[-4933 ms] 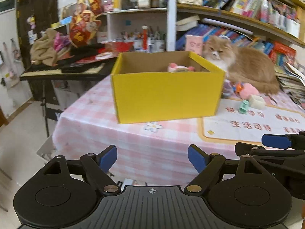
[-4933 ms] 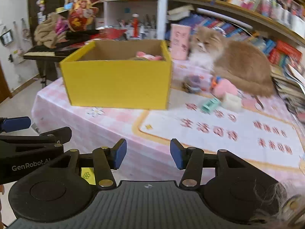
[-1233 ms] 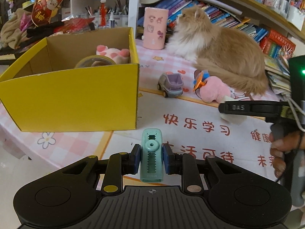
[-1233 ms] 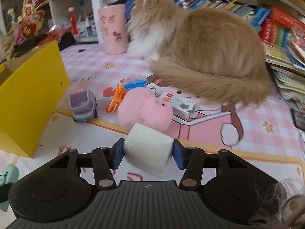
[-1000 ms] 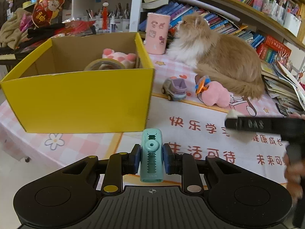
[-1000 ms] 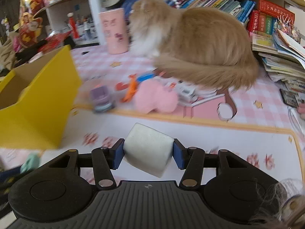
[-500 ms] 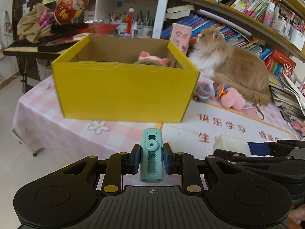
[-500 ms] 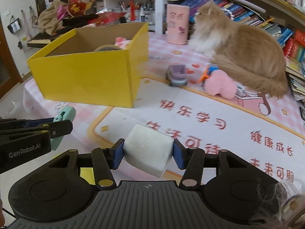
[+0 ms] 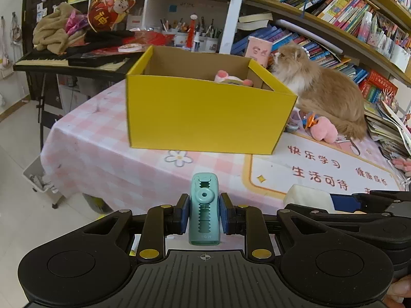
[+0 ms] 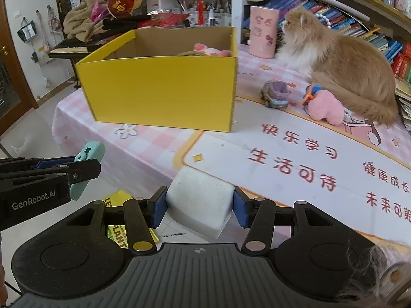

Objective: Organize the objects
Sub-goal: 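Carry the green stapler and white cube with both tools over the yellow box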

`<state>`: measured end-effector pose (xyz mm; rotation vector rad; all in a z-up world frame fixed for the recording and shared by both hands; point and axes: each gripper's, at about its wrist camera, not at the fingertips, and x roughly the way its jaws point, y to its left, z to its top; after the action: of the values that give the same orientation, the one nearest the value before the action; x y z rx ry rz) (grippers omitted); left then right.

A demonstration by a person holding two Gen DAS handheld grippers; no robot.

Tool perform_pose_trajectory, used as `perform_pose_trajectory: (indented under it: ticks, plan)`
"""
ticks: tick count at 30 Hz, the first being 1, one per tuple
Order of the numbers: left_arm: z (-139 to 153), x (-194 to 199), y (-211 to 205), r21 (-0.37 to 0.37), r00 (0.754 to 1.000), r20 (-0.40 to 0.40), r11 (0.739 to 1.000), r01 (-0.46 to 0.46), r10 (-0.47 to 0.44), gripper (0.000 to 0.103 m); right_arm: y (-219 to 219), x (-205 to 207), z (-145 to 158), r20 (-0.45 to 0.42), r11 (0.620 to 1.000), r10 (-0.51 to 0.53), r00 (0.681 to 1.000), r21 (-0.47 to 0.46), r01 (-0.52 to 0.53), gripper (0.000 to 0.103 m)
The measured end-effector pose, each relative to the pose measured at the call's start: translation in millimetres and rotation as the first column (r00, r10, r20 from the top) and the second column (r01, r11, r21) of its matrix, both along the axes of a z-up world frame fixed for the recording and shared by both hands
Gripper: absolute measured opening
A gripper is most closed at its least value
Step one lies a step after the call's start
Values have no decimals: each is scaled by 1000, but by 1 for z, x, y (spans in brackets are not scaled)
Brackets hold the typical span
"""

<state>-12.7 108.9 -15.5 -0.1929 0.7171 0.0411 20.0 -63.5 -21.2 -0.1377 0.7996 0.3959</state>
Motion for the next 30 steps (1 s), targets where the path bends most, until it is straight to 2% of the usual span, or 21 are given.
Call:
perform_pose_trajectory:
  ticks: [16,22,27,30]
  plan:
    - [3,-32,47,-14,999,37,1000,-17,17,23,47,-31,2,4,1000,20,1000,4,-20,50]
    - [30,-12,54,-11,990,138,1000,-7,8,23,45,-18,24,66,999,-36,997,26,34,50]
    - [59,19,54,12,969,248,1000,-6,3,23,43,12,60,178,995,-74,981,79,61,50]
    - [72,41,54,14,958,287,1000,-19,14,23,44,35,83,242,991,-86,967,118,58,50]
